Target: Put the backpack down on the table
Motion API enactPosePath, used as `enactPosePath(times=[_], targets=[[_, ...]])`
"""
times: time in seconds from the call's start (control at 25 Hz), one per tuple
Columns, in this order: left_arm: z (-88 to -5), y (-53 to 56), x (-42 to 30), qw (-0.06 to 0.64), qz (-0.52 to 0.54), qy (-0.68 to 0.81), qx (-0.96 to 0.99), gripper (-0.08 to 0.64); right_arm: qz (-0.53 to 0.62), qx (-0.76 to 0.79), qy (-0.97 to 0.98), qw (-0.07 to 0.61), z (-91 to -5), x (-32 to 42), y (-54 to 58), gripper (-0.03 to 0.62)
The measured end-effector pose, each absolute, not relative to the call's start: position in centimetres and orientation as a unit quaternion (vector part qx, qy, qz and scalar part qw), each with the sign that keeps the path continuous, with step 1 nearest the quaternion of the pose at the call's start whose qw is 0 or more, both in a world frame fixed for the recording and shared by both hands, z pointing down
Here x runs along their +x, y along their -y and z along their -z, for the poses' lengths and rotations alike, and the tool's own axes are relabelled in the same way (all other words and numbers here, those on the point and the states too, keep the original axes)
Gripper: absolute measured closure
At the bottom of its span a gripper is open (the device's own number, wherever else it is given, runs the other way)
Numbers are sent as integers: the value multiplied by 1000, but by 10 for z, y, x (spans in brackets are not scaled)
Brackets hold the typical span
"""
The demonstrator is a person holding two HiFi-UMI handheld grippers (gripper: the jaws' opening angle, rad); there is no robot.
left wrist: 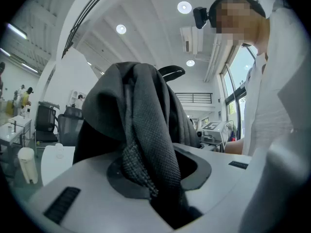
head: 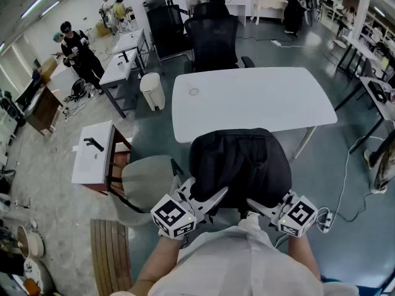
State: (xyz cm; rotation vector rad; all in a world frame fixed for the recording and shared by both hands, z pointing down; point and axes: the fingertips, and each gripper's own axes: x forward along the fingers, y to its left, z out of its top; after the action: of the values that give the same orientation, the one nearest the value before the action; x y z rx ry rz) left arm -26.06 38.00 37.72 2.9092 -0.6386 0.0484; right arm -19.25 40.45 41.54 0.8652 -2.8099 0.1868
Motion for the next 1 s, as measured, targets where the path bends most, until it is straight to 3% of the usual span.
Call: enactPosePath(times=[1.0], targets=[[-379,-361,-251,88,-16,215,973,434,-84,293,949,79,-416,-183,-385,396]])
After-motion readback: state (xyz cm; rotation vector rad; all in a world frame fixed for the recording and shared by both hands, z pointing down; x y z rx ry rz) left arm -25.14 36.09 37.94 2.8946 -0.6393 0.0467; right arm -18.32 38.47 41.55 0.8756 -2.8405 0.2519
